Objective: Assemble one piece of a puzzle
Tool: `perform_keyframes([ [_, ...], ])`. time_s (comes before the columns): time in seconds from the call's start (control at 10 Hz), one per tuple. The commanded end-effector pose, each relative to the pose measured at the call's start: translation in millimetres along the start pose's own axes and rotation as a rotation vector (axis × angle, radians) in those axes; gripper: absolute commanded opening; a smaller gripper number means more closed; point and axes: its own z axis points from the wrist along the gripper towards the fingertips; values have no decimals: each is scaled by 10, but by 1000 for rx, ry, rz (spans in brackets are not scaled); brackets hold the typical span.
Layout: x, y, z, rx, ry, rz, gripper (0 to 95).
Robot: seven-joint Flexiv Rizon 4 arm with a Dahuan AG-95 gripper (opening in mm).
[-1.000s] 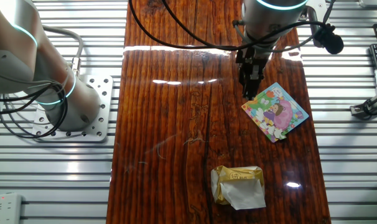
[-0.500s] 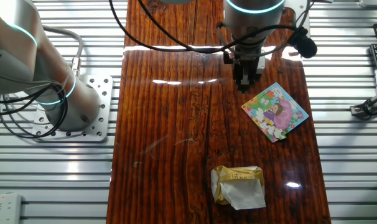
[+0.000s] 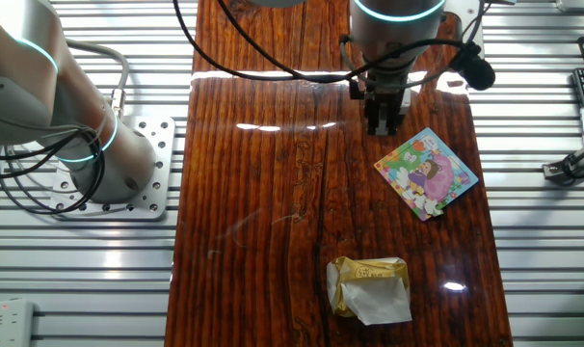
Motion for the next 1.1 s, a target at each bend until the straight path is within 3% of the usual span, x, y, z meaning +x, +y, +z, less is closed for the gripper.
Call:
perform_keyframes([
  [0.1, -7, 0, 7, -2, 0, 0, 0],
  [1.1, -52, 14, -13, -5, -1, 3, 0],
])
